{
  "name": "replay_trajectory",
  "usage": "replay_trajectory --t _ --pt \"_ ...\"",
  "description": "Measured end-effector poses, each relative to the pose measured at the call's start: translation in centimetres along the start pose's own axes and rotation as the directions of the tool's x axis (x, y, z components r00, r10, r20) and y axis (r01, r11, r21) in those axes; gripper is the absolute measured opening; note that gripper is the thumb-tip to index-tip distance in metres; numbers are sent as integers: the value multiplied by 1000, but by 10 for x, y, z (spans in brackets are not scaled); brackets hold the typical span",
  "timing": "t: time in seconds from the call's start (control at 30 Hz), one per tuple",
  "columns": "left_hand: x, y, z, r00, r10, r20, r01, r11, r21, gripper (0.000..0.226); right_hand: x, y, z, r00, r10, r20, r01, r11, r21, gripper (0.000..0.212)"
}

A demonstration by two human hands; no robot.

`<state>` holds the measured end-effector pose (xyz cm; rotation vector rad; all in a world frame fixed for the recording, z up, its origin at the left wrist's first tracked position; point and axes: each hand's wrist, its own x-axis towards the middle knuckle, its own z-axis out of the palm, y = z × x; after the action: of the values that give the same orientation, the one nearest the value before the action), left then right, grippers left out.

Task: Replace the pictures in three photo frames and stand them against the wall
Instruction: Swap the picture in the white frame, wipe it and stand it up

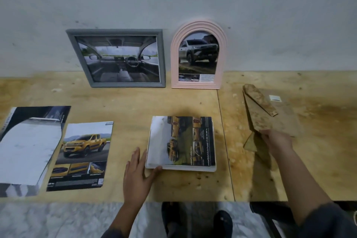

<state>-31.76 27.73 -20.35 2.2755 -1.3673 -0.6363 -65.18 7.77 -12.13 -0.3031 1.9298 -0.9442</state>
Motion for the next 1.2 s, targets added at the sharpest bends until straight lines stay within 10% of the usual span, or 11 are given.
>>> replay_trajectory --t 0.13,0.37,0.6,0.77,0.9,1.03,1.2 --pt "-1 0 -1 1000 0 4 0 1000 15 88 -33 20 3 973 -229 2 176 742 -647 42" --pt "-1 -1 1 1000 10 -18 -9 999 49 91 -58 58 79 535 -425 730 845 253 -471 55" --pt "-3 4 -2 1000 -19 13 18 997 73 105 -49 42 115 617 -322 718 780 129 -612 54" --pt "-9 12 1 995 -92 40 85 986 144 87 -60 31 117 553 -467 690 787 18 -617 13" --pt "-15 15 6 995 -99 10 97 987 130 105 -64 3 112 518 -210 829 852 217 -477 3" --pt "-21 19 8 991 -130 1 130 991 5 88 -74 -20 102 400 -122 908 911 155 -381 5" --pt "-42 73 -1 882 -432 -185 255 770 -584 52 -106 -41 89 284 -281 917 924 336 -183 8"
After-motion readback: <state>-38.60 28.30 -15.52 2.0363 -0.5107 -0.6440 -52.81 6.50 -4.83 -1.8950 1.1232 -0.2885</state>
